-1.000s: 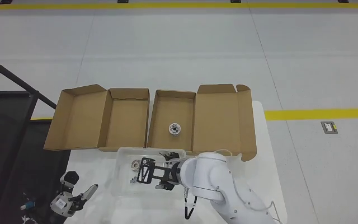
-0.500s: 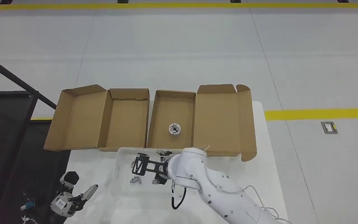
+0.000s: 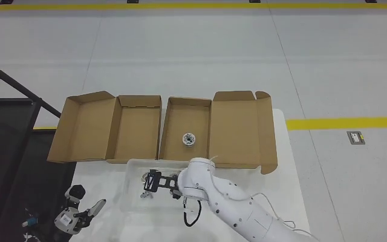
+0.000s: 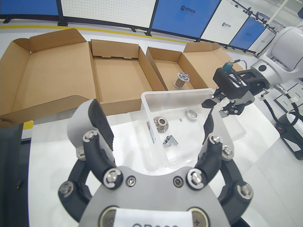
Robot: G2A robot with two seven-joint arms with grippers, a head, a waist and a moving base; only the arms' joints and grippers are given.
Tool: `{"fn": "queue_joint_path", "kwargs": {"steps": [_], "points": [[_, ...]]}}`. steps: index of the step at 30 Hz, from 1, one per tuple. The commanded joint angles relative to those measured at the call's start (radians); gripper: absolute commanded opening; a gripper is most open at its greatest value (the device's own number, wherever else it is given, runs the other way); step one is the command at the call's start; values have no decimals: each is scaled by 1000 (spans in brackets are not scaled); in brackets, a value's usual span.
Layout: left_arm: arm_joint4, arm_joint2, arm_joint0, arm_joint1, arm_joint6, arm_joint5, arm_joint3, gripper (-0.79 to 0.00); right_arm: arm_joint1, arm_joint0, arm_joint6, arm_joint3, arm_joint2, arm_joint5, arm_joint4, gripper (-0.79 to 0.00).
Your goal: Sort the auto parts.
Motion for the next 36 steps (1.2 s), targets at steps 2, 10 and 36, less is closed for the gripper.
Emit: {"fn": "queue_joint_path", "kwargs": {"steps": [2, 10, 36], "points": [[0, 0, 0, 0, 0, 0, 0, 0, -14, 31, -2, 78, -4, -4, 36, -403], [0, 0, 0, 0, 0, 0, 0, 0, -57, 110, -71, 287, -35, -46, 93, -403], [0, 0, 0, 0, 0, 0, 0, 0, -200, 237, -215, 660, -134, -137, 149, -394]]}}
